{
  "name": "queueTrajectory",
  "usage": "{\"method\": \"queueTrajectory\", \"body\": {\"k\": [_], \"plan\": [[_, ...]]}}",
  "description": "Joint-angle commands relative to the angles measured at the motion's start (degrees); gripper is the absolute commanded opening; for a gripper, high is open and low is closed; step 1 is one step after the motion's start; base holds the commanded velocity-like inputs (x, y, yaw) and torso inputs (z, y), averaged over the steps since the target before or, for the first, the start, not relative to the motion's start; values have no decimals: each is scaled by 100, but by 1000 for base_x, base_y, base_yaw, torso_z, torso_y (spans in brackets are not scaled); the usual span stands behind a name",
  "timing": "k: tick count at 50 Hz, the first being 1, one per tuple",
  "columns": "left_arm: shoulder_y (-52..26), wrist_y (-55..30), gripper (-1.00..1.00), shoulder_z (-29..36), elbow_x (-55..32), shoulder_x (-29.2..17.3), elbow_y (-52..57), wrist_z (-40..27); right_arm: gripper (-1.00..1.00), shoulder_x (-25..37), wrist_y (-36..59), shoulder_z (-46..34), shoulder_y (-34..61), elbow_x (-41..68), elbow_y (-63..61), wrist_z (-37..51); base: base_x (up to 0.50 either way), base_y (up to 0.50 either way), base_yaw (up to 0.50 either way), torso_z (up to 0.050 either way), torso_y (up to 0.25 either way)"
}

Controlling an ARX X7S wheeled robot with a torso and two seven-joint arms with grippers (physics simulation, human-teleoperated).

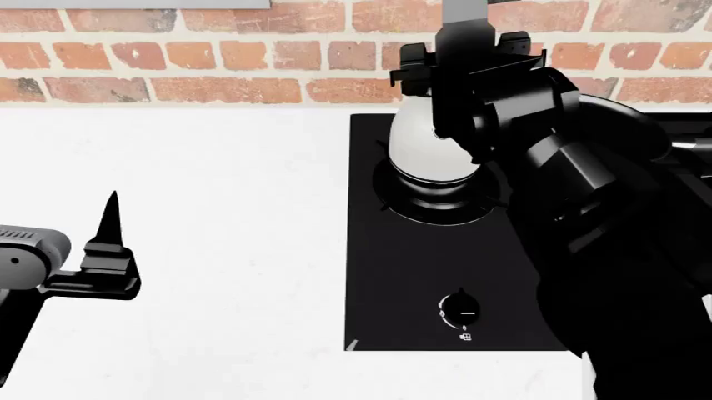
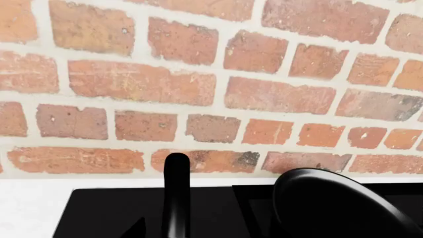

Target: Pick the kettle from the counter and place it on a stove burner. Then turn the burner on.

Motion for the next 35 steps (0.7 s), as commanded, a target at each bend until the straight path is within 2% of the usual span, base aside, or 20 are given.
{"method": "queueTrajectory", "body": {"k": [1, 8, 14, 27, 35], "plan": [[4, 9, 100, -17, -11, 15, -11, 0, 100, 1, -77, -299, 43, 284, 74, -44, 0, 0, 0, 0, 0], [45, 25, 100, -29, 11, 31, -16, 19, 100, 26, -103, -316, 82, 439, 77, -73, 0, 0, 0, 0, 0], [151, 56, 100, -169, -21, 33, -27, 26, 100, 719, 182, 150, 113, 1006, -1376, 342, 0, 0, 0, 0, 0], [76, 29, 100, -173, -108, -2, 47, -10, 100, 1555, 663, 382, 106, 1401, -3059, 1236, 0, 0, 0, 0, 0], [-60, -4, 100, 26, -32, 29, 10, -10, 100, 2313, 1123, 582, 40, 1877, -4825, 2012, 0, 0, 0, 0, 0]]}}
